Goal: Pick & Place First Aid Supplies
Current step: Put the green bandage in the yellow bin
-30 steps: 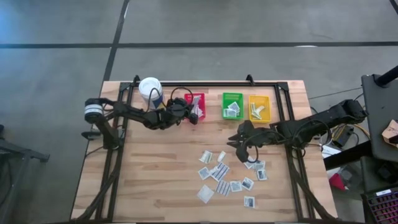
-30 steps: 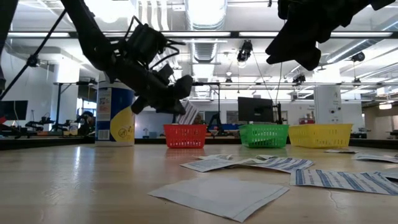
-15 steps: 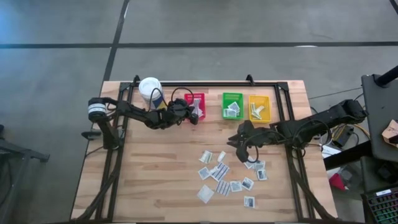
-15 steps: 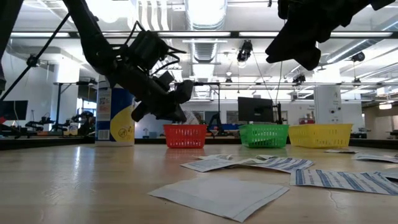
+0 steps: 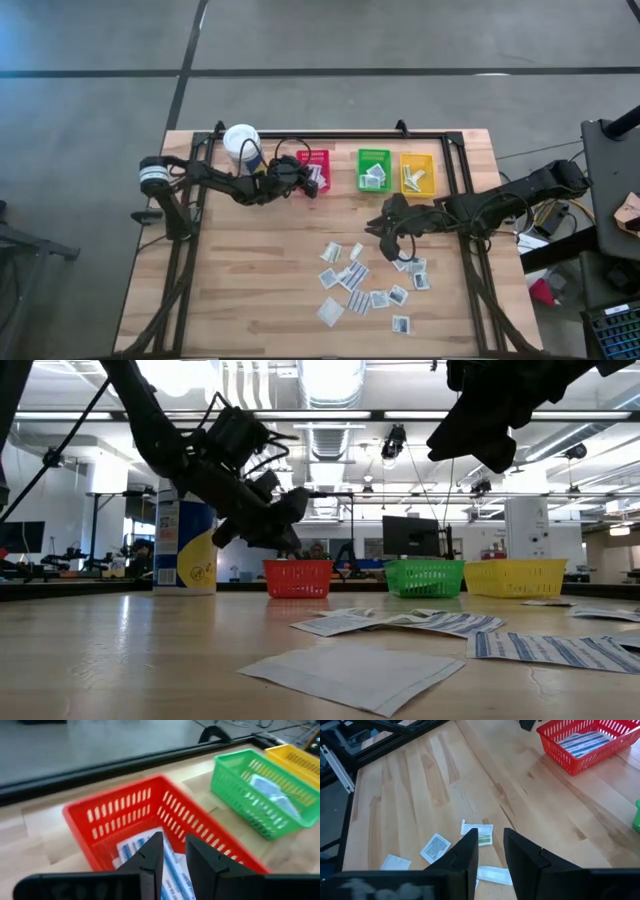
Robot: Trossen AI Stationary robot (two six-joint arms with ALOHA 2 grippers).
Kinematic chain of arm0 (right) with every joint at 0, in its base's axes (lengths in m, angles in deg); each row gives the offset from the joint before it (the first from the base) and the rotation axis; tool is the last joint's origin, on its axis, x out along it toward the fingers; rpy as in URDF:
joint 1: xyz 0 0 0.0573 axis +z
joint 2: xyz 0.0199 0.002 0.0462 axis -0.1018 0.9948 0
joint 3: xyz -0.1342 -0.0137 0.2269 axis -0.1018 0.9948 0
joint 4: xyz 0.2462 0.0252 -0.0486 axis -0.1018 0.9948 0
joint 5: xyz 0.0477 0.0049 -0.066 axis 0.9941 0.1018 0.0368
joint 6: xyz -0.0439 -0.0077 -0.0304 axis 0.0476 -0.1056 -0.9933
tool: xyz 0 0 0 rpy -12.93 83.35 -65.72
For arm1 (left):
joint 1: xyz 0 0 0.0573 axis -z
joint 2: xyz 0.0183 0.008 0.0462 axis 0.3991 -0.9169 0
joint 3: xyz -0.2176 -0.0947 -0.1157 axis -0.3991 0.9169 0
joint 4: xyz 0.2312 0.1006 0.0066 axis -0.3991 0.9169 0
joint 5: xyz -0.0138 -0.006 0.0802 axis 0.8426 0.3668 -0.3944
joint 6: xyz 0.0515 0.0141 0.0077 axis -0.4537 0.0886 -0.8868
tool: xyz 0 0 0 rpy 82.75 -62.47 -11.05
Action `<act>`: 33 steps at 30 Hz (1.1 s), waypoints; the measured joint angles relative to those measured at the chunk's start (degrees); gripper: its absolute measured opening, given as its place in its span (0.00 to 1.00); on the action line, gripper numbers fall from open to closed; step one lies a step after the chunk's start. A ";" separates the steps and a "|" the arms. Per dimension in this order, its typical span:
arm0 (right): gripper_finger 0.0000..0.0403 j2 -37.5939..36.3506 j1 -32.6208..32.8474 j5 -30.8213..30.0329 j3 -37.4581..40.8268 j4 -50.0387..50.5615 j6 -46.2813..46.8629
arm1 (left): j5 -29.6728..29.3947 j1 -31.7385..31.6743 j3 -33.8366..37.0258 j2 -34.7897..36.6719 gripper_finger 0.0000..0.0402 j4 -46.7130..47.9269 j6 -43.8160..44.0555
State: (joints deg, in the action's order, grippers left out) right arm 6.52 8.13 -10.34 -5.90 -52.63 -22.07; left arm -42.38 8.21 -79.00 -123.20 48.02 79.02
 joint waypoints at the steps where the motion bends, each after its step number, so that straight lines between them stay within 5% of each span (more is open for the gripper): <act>1: 0.22 0.00 0.00 0.00 0.02 0.00 0.06 | 0.50 0.00 0.00 0.63 0.18 0.01 -0.91; 16: 0.17 0.00 0.02 0.25 0.02 0.55 4.93 | 24.95 7.40 -0.09 6.43 0.17 -0.11 -13.75; 26: 0.18 4.78 1.13 2.23 0.02 0.41 10.43 | 26.20 19.95 -0.09 6.23 0.17 0.72 -19.61; 33: 0.16 11.18 1.41 3.06 -0.14 -4.96 8.72 | 26.18 22.94 -0.07 5.85 0.17 6.22 -18.68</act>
State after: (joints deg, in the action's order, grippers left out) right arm 17.70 9.54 -7.28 -6.04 -57.59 -13.35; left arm -16.20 31.15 -79.06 -117.35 54.23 60.34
